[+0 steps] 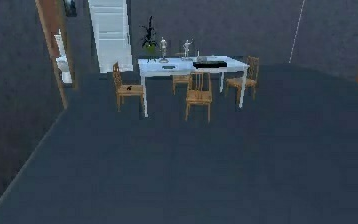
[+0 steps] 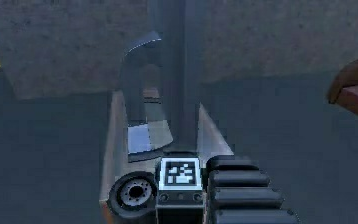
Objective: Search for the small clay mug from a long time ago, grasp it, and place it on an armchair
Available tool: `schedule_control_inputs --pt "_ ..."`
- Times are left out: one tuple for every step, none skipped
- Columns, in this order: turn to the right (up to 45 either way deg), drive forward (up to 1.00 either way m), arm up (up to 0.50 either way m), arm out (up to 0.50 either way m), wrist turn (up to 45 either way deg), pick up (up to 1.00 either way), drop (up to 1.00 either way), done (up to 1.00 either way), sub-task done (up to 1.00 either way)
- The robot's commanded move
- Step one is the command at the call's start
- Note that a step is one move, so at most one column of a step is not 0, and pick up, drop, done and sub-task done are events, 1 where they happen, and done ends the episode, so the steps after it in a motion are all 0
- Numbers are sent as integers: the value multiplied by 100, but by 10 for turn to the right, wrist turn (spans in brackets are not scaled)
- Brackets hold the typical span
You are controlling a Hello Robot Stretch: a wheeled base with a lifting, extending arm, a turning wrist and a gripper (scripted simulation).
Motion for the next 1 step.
schedule_control_inputs --pt "-30 0 0 0 0 0 0 0 0"
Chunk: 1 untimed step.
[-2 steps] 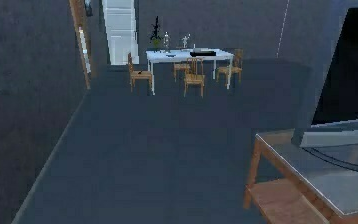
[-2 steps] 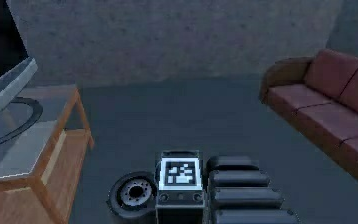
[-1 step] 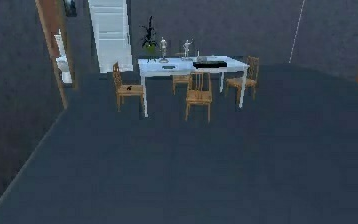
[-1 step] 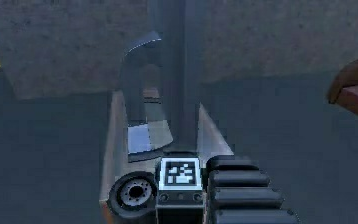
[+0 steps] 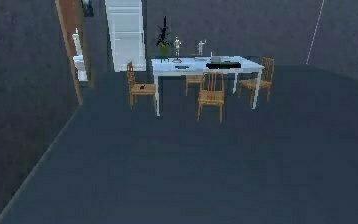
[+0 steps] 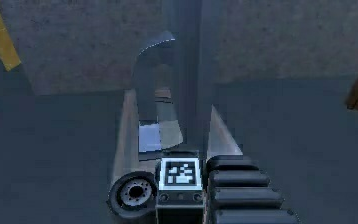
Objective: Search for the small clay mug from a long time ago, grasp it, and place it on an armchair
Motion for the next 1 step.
schedule_control_inputs --pt "0 30 0 0 0 0 0 0 0"
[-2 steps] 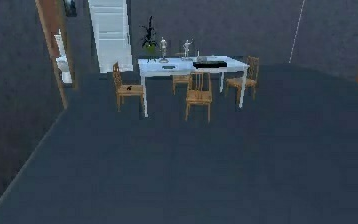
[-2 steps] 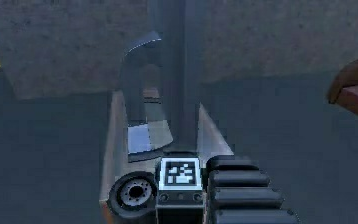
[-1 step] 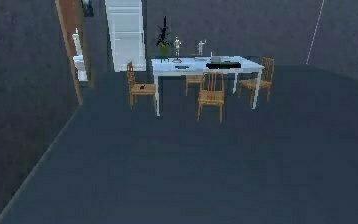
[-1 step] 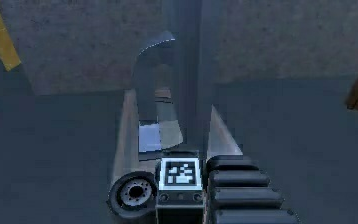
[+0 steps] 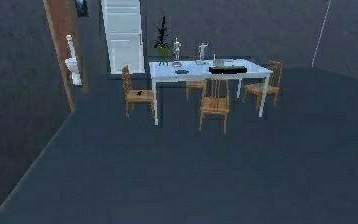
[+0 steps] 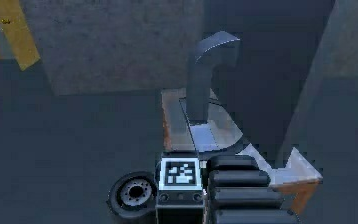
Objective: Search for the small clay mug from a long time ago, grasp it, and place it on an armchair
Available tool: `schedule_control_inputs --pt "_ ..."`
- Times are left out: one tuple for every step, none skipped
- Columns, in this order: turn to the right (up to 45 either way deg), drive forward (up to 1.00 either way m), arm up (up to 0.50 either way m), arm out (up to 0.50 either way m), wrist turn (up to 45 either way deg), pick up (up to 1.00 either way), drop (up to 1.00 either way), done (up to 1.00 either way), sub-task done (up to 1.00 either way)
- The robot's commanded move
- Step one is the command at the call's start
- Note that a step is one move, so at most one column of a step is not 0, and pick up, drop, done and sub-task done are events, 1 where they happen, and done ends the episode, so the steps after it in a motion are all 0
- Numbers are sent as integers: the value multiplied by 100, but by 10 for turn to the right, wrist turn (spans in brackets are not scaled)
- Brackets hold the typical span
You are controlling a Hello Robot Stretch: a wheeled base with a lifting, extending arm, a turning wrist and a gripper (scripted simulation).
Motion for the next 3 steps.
schedule_control_inputs --pt "240 0 0 0 0 0 0 0 0" --pt "0 55 0 0 0 0 0 0 0" --pt "210 0 0 0 0 0 0 0 0"
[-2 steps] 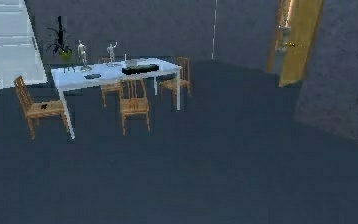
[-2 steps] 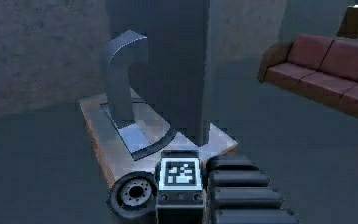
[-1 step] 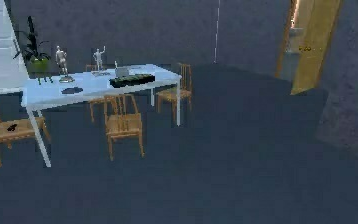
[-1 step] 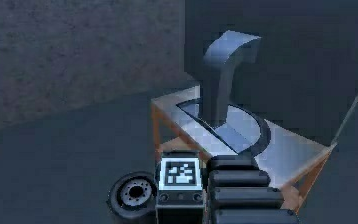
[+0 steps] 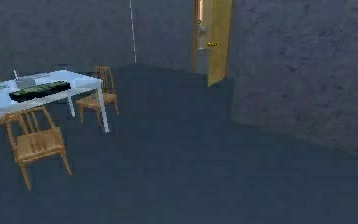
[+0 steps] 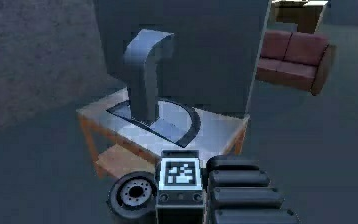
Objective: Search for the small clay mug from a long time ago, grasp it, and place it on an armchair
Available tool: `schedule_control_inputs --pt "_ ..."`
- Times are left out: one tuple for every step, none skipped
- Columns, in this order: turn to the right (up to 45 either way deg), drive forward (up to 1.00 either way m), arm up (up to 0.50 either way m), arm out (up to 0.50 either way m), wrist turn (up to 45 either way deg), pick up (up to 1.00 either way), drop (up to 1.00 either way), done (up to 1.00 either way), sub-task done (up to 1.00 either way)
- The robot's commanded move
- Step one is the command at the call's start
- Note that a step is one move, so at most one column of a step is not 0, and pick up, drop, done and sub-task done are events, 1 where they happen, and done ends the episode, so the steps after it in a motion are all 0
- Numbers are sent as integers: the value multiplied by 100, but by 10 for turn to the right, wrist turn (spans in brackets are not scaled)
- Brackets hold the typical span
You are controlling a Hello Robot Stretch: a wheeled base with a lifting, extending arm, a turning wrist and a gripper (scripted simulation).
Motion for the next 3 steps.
schedule_control_inputs --pt "0 100 0 0 0 0 0 0 0" --pt "0 100 0 0 0 0 0 0 0" --pt "0 100 0 0 0 0 0 0 0"
